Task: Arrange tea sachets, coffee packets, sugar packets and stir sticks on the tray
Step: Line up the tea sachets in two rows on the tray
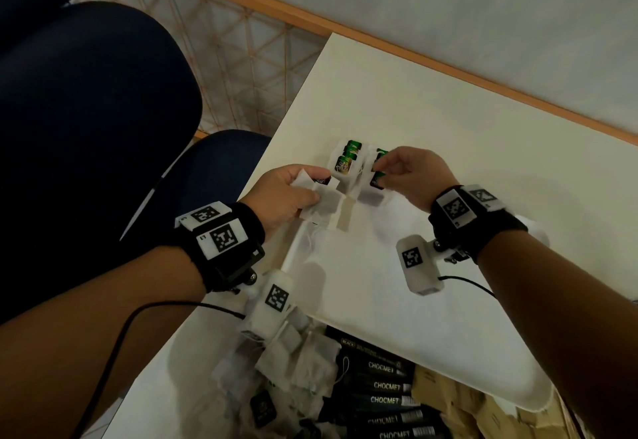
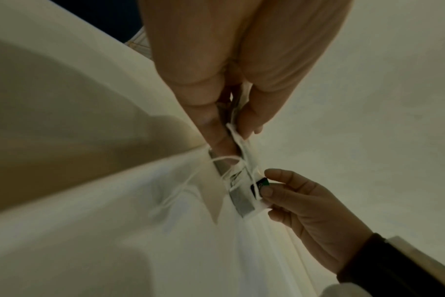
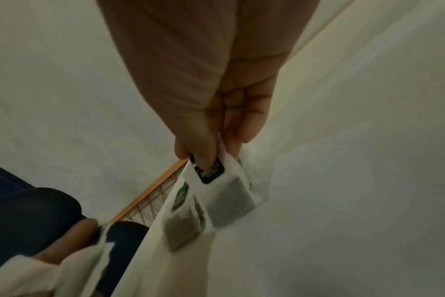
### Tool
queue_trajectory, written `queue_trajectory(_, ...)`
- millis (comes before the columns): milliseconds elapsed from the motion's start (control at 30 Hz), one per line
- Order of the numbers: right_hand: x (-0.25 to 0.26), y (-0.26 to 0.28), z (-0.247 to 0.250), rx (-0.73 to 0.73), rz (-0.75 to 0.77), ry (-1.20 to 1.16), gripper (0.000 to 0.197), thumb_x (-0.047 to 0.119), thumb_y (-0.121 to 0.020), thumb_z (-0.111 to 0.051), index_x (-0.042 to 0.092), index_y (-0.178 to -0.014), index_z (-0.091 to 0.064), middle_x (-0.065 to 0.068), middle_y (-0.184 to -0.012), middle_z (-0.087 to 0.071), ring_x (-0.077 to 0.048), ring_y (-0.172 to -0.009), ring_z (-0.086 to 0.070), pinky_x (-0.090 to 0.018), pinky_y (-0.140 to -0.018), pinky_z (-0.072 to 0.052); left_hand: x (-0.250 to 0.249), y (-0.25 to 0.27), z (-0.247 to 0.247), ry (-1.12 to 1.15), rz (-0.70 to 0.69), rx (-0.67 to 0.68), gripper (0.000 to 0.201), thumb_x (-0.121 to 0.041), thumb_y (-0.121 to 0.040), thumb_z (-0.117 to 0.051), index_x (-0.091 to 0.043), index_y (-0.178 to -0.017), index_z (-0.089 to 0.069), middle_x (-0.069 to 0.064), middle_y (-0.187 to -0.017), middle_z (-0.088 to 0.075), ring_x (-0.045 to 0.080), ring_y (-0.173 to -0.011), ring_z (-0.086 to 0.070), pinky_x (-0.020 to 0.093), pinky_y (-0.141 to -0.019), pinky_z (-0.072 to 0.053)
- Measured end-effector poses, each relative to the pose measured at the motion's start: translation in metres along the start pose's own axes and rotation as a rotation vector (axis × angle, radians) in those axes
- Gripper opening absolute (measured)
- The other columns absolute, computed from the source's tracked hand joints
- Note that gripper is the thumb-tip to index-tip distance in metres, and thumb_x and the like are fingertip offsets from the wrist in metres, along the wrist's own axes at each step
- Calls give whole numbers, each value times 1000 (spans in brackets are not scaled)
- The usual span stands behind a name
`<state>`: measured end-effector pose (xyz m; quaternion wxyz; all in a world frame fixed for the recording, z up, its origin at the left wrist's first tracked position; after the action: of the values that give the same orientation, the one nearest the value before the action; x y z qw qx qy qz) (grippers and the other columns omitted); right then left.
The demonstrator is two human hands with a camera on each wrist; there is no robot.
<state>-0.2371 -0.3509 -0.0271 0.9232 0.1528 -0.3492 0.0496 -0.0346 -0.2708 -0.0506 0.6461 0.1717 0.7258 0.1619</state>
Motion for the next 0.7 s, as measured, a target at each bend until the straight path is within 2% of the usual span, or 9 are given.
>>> queue_trajectory(67, -1, -4, 1, -37, 8, -29, 16, 12, -79, -71, 24, -89, -66, 2, -73, -62, -7, -66, -54, -16, -58, -42, 0, -1, -1, 1, -3, -3, 34, 10, -87, -56, -20, -97, -67, 5, -97, -66, 20, -83, -65, 37, -80, -55)
queue_trajectory(167, -3, -7, 0, -61, 8, -52, 17, 12, -79, -70, 23, -92, -66, -2, -78, -66, -11, -68, -55, -20, -58, -41, -1, -1, -3, 12, -4, 1, 32, 9, -86, -56, -19, -97, -67, 5, -93, -65, 20, -81, -65, 34, -74, -56)
queue_trajectory(233, -4, -8, -1, -65, 6, -46, 19, 13, -80, -70, 25, -93, -65, 1, -80, -65, -11, -72, -56, -20, -60, -41, -1, -1, -4, 23, -1, 3, 31, 9, -86, -57, -19, -96, -67, 6, -93, -65, 21, -81, -65, 33, -72, -57)
queue_trajectory(333, -2, -5, 2, -107, 45, -25, 21, 16, -80, -71, 27, -97, -65, 6, -91, -64, -10, -84, -59, -15, -70, -43, -1, -1, -5, 29, -2, 1, 30, 8, -86, -59, -20, -94, -67, 7, -96, -64, 21, -83, -66, 30, -68, -59)
queue_trajectory(433, 10, 6, 8, -182, 89, -115, 12, 22, -82, -69, 29, -92, -66, 8, -88, -65, -5, -80, -59, -15, -74, -44, -3, 0, -8, 41, -1, -6, 29, 8, -84, -62, -20, -93, -68, 8, -97, -64, 21, -82, -67, 29, -62, -59)
queue_trajectory(500, 18, 15, 1, -111, 58, -226, 9, 28, -81, -72, 30, -88, -66, 7, -81, -67, -1, -70, -60, -15, -69, -47, -3, 1, -10, 54, -1, -17, 29, 8, -83, -63, -19, -91, -68, 7, -91, -64, 19, -75, -66, 23, -53, -53)
queue_trajectory(600, 24, 27, -22, 136, -16, -201, 34, 43, -73, -76, 30, -102, -64, 6, -80, -70, -8, -73, -64, -29, -73, -51, -3, 2, -14, 49, -24, -24, 28, 6, -80, -67, -20, -91, -68, 5, -86, -66, 19, -71, -64, 22, -52, -50)
queue_trajectory(667, 25, 34, -35, 245, -63, -191, 46, 40, -72, -78, 27, -112, -58, 4, -82, -71, -12, -74, -65, -32, -74, -52, -3, 3, -17, 57, -36, -25, 27, 4, -79, -70, -19, -94, -68, 5, -86, -68, 18, -70, -64, 22, -54, -51)
queue_trajectory(700, 26, 37, -38, 263, -80, -212, 43, 32, -75, -77, 24, -113, -56, 1, -82, -70, -13, -71, -65, -32, -72, -53, -4, 4, -18, 79, -41, -22, 25, 3, -81, -68, -17, -95, -68, 5, -84, -68, 17, -68, -65, 23, -56, -52)
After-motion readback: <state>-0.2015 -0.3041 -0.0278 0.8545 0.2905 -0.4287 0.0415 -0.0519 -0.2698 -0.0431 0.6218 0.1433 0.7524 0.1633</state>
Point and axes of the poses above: each hand's wrist, its own y-axis away from the middle knuckle, its own z-axis out of the back of the hand, x = y × z, the point moved 5 cm from there along -y, towards the middle knuckle
